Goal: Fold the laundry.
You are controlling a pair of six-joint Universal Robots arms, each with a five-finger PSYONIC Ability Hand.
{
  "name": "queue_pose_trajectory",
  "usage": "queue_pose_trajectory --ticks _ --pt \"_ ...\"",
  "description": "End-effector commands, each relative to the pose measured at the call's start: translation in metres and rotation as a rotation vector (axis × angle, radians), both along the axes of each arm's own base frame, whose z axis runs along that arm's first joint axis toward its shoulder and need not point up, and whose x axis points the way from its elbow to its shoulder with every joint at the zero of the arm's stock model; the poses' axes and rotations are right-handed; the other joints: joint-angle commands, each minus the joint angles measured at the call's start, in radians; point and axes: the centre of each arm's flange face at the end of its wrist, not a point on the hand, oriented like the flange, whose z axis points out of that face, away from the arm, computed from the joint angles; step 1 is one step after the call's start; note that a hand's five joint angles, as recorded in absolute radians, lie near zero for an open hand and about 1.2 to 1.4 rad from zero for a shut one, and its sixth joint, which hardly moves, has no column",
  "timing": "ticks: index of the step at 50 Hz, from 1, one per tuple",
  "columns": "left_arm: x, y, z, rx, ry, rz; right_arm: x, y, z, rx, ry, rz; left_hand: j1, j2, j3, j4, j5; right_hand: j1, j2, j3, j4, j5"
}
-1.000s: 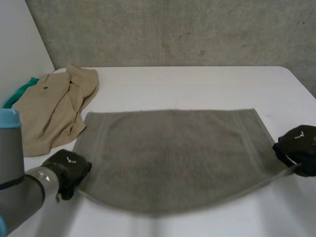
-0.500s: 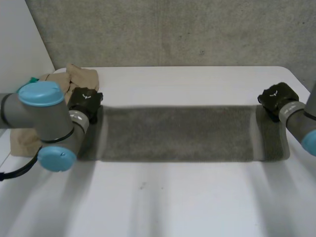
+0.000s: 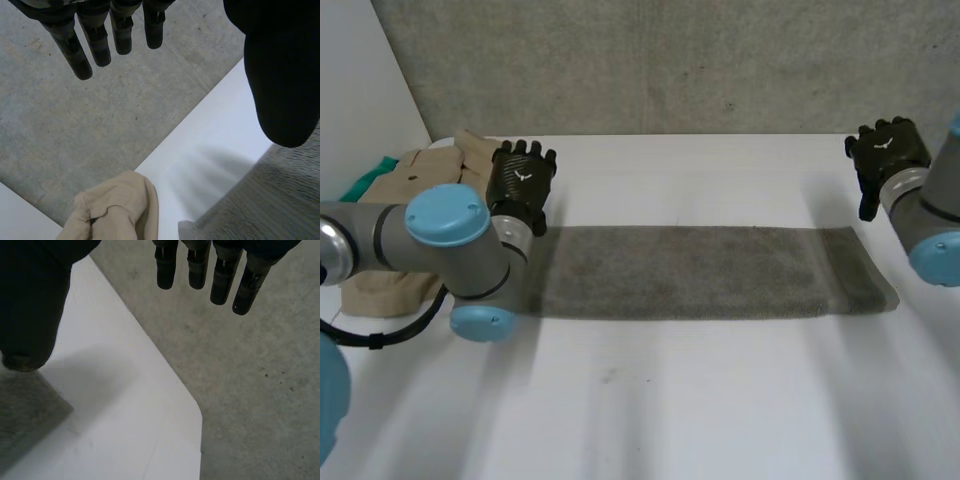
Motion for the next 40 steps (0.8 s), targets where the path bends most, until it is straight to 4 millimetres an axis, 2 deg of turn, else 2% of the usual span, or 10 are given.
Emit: queue_pose_trajectory --ticks 1,9,15,18,20,22,23,32,38,40 --pt "0.016 0.032 0.004 0.064 -0.018 -0.002 -0.029 0.054 -0.004 0.190 -0.027 0.061 -0.014 -0.031 -0.039 -0.030 -0.048 -0.030 -0.049 -0.043 -0.063 -0.064" --pt "0.024 0.059 0.004 0.126 0.024 -0.018 -0.042 0.087 -0.046 0.389 -0.065 0.111 -0.014 -0.031 -0.039 -0.030 -0.048 0.041 0.023 0.028 0.009 0.007" --pt "0.023 0.064 0.007 0.132 0.060 -0.027 -0.048 0.083 -0.060 0.361 -0.046 0.106 -0.014 -0.031 -0.039 -0.030 -0.048 0.176 0.158 0.163 0.144 0.142" --pt "0.024 0.063 0.008 0.131 0.062 -0.025 -0.049 0.078 -0.075 0.362 -0.017 0.109 -0.014 -0.031 -0.039 -0.030 -0.048 0.385 0.366 0.372 0.352 0.351" --pt "0.024 0.063 0.007 0.133 0.061 -0.025 -0.051 0.075 -0.084 0.369 0.002 0.106 -0.014 -0.031 -0.039 -0.030 -0.048 0.625 0.606 0.612 0.593 0.591" --pt "0.025 0.062 0.007 0.133 0.061 -0.022 -0.052 0.073 -0.088 0.373 0.013 0.103 -0.014 -0.031 -0.039 -0.030 -0.048 1.066 1.048 1.054 1.034 1.032" --pt "0.025 0.062 0.007 0.133 0.061 -0.022 -0.056 0.069 -0.090 0.371 0.014 0.087 -0.014 -0.031 -0.039 -0.030 -0.048 1.190 1.172 1.177 1.158 1.156" --pt "0.028 0.064 0.017 0.116 0.069 -0.017 -0.099 0.051 -0.072 0.298 0.099 -0.076 -0.014 -0.031 -0.039 -0.030 -0.048 1.191 1.173 1.178 1.159 1.157" --pt "0.030 0.066 0.023 0.103 0.077 -0.013 -0.144 0.037 -0.063 0.244 0.287 -0.156 -0.014 -0.031 -0.039 -0.030 -0.048 1.191 1.173 1.178 1.159 1.157" --pt "0.031 0.067 0.025 0.101 0.078 -0.013 -0.151 0.035 -0.059 0.229 0.329 -0.173 -0.014 -0.031 -0.039 -0.030 -0.048 1.191 1.173 1.178 1.159 1.157"
